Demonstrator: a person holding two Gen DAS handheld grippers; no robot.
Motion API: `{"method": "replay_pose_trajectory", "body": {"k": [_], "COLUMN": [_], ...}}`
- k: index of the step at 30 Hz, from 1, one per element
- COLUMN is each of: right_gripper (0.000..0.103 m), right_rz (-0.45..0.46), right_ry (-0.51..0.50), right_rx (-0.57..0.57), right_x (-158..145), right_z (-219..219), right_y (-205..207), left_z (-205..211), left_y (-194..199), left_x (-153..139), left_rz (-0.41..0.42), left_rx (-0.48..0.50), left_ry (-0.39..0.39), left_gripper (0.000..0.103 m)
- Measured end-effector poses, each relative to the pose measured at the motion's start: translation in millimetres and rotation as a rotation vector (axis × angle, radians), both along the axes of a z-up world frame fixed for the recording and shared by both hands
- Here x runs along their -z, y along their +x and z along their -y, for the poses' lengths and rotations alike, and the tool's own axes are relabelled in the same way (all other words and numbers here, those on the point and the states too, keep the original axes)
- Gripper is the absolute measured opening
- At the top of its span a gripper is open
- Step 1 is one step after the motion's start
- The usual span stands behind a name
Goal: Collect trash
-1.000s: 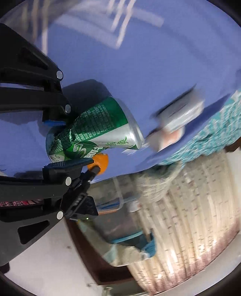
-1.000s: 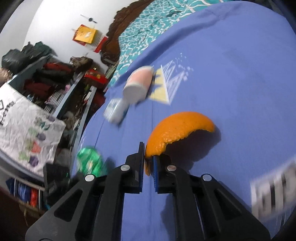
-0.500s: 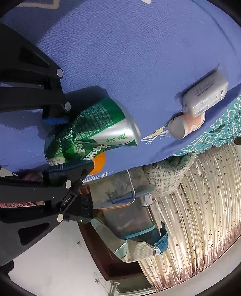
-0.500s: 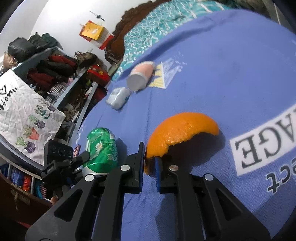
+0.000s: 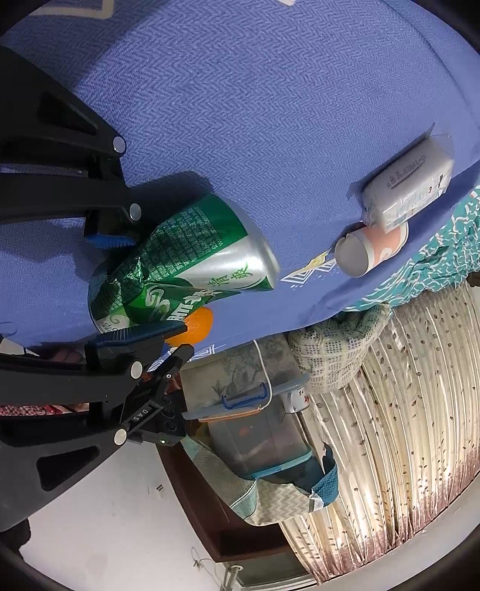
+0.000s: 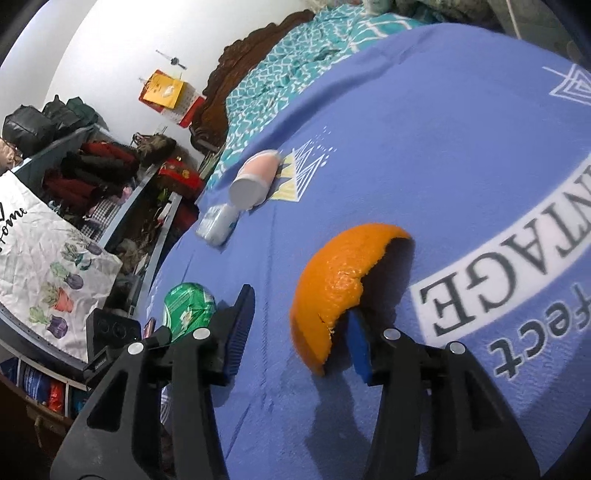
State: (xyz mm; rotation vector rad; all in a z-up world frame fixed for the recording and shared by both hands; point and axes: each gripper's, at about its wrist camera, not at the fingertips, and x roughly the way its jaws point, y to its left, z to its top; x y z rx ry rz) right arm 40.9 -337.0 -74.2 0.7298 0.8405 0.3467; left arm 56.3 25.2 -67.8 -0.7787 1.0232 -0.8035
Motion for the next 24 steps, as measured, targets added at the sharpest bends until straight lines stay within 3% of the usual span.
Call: {"method": "replay_pose_trajectory", "body": {"k": [5, 10, 14, 24], "right_gripper": [0.047, 0.021, 0.014, 0.013], "right_rz": [-0.008, -0.033, 0.002, 0.06], "right_ry": [-0.016, -0.072, -0.119, -0.176], "right_rx": [0.006, -0.02, -0.051, -0.099], "right_x": [2, 3, -3, -11], "right_z": [2, -8, -18, -34], "right_y": [3, 8, 7, 1], "left_z": [1, 1, 1, 1], "left_y": [0, 2, 1, 2], "left_x": [-1, -2, -2, -4], "left_rz": [0.001, 0.004, 0.003, 0.011], "left_rx": [0.0, 0.001, 0.003, 0.016], "left_ry": [0.0, -0.002, -0.007, -0.026], "left_gripper": [0.033, 0.033, 0.031, 0.028]}}
